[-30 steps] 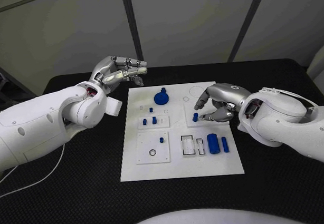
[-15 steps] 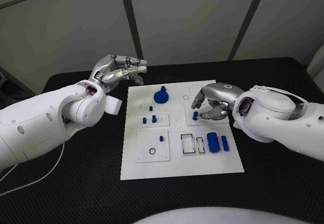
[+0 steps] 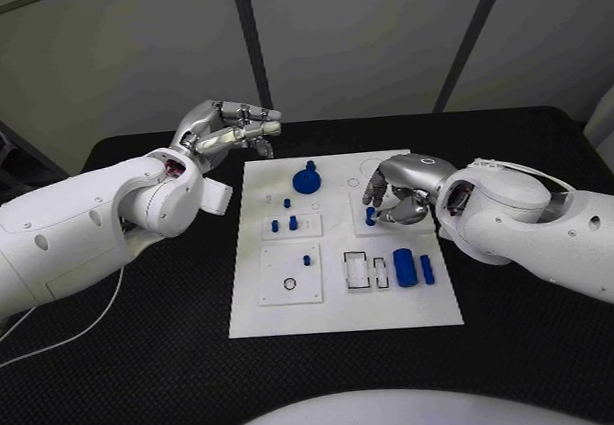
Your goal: Assemble the parts on the task board
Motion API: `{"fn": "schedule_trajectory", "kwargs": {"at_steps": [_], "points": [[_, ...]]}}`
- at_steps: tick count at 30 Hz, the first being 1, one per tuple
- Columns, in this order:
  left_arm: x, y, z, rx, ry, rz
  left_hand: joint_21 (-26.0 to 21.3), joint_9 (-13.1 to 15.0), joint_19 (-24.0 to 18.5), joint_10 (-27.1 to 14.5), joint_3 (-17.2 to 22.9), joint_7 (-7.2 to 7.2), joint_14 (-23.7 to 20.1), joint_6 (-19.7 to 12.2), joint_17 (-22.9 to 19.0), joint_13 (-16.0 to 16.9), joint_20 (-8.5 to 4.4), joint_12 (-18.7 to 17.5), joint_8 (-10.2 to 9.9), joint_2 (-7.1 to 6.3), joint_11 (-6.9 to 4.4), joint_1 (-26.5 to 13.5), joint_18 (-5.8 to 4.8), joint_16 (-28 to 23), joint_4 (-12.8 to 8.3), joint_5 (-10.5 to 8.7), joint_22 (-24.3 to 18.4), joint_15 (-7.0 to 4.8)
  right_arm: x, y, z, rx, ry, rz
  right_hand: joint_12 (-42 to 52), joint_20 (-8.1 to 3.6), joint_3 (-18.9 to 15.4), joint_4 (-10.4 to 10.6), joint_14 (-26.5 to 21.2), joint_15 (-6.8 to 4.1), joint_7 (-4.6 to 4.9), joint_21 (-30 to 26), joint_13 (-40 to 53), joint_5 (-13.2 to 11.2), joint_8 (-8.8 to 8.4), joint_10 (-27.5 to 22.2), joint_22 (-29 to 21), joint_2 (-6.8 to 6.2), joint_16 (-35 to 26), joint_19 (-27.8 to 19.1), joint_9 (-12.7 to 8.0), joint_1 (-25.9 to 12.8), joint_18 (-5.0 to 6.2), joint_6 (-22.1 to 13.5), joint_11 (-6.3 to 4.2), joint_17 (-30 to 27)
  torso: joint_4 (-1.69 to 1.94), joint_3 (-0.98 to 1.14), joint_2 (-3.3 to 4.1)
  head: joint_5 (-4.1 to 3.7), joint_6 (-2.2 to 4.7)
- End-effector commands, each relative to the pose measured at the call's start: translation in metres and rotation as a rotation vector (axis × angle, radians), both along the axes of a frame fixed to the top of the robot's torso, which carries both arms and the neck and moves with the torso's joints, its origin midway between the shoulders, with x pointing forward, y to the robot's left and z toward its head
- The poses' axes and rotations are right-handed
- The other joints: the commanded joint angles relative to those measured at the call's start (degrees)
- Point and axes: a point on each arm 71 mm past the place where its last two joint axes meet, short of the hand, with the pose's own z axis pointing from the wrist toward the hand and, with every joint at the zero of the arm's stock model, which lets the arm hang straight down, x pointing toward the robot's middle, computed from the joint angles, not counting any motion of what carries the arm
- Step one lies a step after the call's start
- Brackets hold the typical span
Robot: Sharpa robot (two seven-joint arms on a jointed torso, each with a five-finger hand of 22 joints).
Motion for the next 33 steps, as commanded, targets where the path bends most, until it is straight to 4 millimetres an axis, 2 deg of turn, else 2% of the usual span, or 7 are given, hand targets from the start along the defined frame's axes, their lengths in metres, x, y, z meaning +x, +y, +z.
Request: {"fn": "schedule_trajectory", "kwargs": {"at_steps": [1, 5, 24, 29, 33], "points": [[-0.0002, -0.0019, 0.0015, -0.009, -0.005, -0.013, -0.3, -0.1, 0.0, -0.5, -0.3, 0.08, -0.3, -0.3, -0.1, -0.1, 0.34, 0.2, -0.1, 0.40, -0.01, 0.1, -0.67, 0.2, 0.0, -0.07, -0.1, 0.17, 0.0005, 0.0015, -0.0015, -0.032, 0.008, 0.008, 0.0, -0.05, 0.5, -0.1, 2.5, -0.46, 0.02, 0.3, 0.1, 0.0, 0.24, 1.0, 0.2, 0.59, 0.4, 0.6, 0.1, -0.2, -0.89, 0.5, -0.16, 0.1, -0.03, 0.05, 0.00, 0.07, -0.02], [-0.0002, -0.0019, 0.0015, -0.009, -0.005, -0.013, -0.3, -0.1, 0.0, -0.5, -0.3, 0.08, -0.3, -0.3, -0.1, -0.1, 0.34, 0.2, -0.1, 0.40, -0.01, 0.1, -0.67, 0.2, 0.0, -0.07, -0.1, 0.17, 0.0006, 0.0039, -0.0026, -0.039, 0.015, 0.014, -0.1, -0.13, 0.8, 0.0, 2.5, -0.52, 0.01, 0.4, 0.1, 0.0, 0.28, 1.5, 0.3, 0.55, 0.4, 0.6, 0.1, -0.2, -0.90, 0.8, -0.22, 0.2, -0.09, 0.04, 0.01, 0.24, -0.05], [0.0009, -0.0011, 0.0005, -0.006, 0.000, -0.009, -0.4, 0.0, 0.0, -0.6, -0.2, 0.08, -0.3, -0.2, -0.1, 0.0, 0.33, 0.3, 0.0, 0.68, -0.03, 0.4, -0.63, 0.2, -0.1, -0.04, -0.1, 0.13, -0.0009, 0.0078, -0.0066, -0.065, 0.044, 0.032, -0.7, -0.29, 1.3, 0.1, 2.5, -0.67, -0.10, 0.5, 0.1, 0.0, 0.58, 2.7, 0.5, 0.57, 0.5, 0.7, 0.1, -0.4, -0.93, 2.0, -0.40, 0.2, -0.05, 0.01, 0.03, 0.01, -0.16], [0.0010, -0.0007, 0.0004, -0.004, 0.001, -0.007, -0.4, 0.0, 0.1, -0.6, -0.2, 0.08, -0.4, -0.2, -0.1, 0.0, 0.33, 0.3, 0.0, 0.81, -0.04, 0.4, -0.62, 0.2, -0.1, -0.03, -0.1, 0.13, -0.0011, 0.0074, -0.0053, -0.052, 0.031, 0.027, -0.5, -0.76, 2.2, -0.2, 2.6, -1.33, -0.73, 0.9, 0.6, -0.1, 1.79, 5.5, 1.2, 1.75, 0.7, 1.1, 0.6, 0.4, -1.05, 5.0, -1.19, 0.5, -0.06, 0.03, 0.04, 0.02, -0.24], [0.0011, -0.0008, 0.0003, -0.004, 0.002, -0.008, -0.5, 0.0, 0.1, -0.6, -0.2, 0.08, -0.4, -0.2, -0.1, 0.0, 0.33, 0.4, 0.0, 0.92, -0.04, 0.5, -0.62, 0.3, -0.1, -0.03, -0.1, 0.12, -0.0018, 0.0075, -0.0015, -0.019, 0.000, 0.018, -0.7, -1.19, 3.0, -0.6, 2.7, -1.69, -0.94, 1.7, 1.0, -1.3, 2.42, 7.1, 2.3, 3.18, 1.0, 1.8, 0.9, 1.1, -1.28, 6.5, -1.58, 0.8, -0.09, 0.06, 0.00, -0.06, -0.32]]}}
